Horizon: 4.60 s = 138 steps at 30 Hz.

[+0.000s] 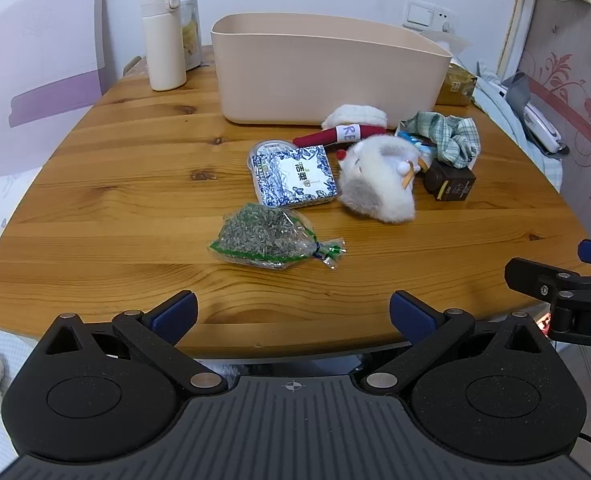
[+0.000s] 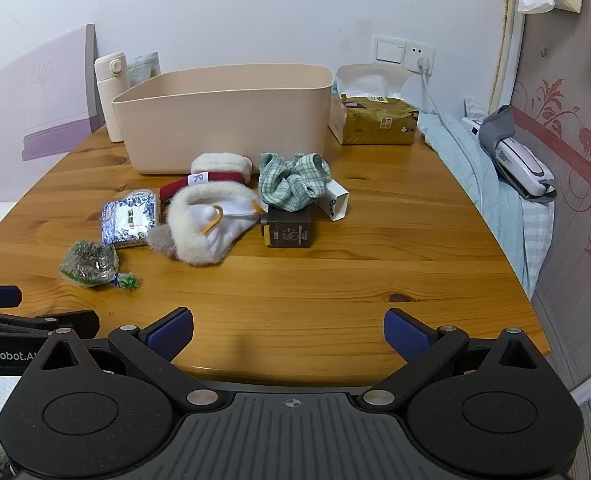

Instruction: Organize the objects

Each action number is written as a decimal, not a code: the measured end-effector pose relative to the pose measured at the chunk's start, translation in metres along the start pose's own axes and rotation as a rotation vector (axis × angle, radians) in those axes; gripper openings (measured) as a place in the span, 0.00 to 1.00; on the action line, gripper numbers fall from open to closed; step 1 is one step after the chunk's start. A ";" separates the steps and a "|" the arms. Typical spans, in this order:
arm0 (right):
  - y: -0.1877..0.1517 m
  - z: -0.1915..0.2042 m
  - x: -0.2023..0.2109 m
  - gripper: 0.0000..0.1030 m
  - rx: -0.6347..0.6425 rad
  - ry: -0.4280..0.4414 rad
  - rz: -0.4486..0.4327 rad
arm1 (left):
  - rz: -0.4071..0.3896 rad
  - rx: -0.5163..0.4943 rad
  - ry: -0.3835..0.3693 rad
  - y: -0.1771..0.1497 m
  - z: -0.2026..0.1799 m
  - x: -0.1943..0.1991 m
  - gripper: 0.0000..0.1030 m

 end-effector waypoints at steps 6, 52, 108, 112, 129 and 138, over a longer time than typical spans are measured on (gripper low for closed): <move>-0.001 -0.001 -0.001 1.00 -0.001 -0.006 0.002 | 0.001 0.000 -0.001 0.000 0.000 0.000 1.00; 0.001 0.007 -0.014 1.00 0.015 0.008 -0.001 | 0.021 0.018 0.001 0.007 0.010 -0.019 1.00; 0.042 0.059 -0.112 0.91 0.011 0.152 0.105 | 0.039 -0.105 -0.035 0.038 0.061 -0.088 0.97; 0.044 0.067 -0.120 0.86 0.011 0.167 0.127 | 0.034 -0.106 -0.055 0.041 0.062 -0.085 0.80; 0.046 0.068 -0.121 0.32 -0.025 0.188 0.102 | 0.009 -0.104 -0.061 0.043 0.067 -0.079 0.50; 0.047 0.065 -0.110 0.22 -0.031 0.214 0.094 | -0.017 -0.061 -0.069 0.048 0.072 -0.072 0.49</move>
Point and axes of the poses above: each gripper's, at about its wrist camera, not at the fingertips, and x roughly against the way its jaws point, z to its left, y to its top, the point moved 5 cm from there along -x, roughly the way its jaws point, and after that the axes turned 10 degrees about -x, right-handed, at the moved point
